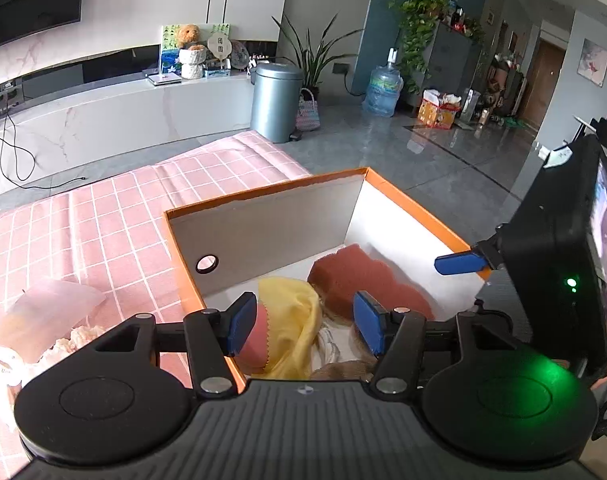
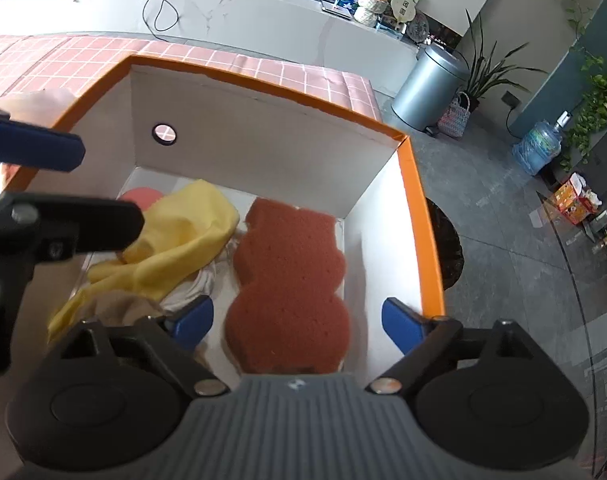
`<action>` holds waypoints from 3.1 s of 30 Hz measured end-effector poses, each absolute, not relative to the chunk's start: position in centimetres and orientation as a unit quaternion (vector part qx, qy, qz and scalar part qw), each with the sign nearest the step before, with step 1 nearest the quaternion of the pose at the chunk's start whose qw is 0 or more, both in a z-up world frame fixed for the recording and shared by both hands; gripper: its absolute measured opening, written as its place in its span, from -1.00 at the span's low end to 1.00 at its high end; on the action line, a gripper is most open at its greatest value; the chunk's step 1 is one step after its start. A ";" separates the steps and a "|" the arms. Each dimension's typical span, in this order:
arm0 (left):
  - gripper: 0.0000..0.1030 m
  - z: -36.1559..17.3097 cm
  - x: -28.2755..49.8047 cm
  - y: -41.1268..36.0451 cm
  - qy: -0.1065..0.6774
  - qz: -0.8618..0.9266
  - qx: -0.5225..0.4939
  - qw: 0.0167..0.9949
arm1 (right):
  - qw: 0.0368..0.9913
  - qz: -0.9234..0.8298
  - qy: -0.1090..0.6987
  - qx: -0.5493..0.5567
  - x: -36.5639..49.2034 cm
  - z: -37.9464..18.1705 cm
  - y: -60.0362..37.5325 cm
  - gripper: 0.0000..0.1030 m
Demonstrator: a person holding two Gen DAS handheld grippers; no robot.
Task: Organize soft objects
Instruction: 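Open the left tool to drop the plush toy while the right tool releases the sponge, then move both open tools from the box back over the white fabric, then grasp the white fabric with the left tool while the right tool grasps the pink crocheted item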
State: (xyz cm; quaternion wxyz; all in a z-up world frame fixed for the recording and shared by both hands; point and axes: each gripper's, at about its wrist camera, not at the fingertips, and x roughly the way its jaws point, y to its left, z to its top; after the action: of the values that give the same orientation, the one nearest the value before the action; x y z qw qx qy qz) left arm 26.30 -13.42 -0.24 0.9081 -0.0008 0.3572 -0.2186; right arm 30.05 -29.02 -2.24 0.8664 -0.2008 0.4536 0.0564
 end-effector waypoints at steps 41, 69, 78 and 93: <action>0.25 -0.8 11.8 0.1 0.257 -0.039 -0.138 0.956 | 0.975 0.102 0.173 -0.093 11.2 2.0 -18.6 0.85; -0.27 -4.6 12.9 5.4 0.308 0.008 -0.161 0.938 | 0.936 0.174 0.274 -0.136 16.5 -3.3 -10.3 0.06; -0.31 -4.9 14.8 5.8 0.316 -0.004 -0.171 0.933 | 0.933 0.165 0.288 -0.135 19.4 -3.4 -10.2 -0.05; -0.31 -7.0 17.6 6.3 0.344 -0.007 -0.183 0.921 | 0.916 0.165 0.350 -0.110 23.6 -6.6 -9.3 -0.06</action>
State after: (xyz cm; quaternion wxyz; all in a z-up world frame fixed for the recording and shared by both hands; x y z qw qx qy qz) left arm 17.64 6.27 -6.97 0.9209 -0.1833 0.3440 -0.0072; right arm 23.56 -9.25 -6.56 0.9156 -0.1101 0.3501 0.1645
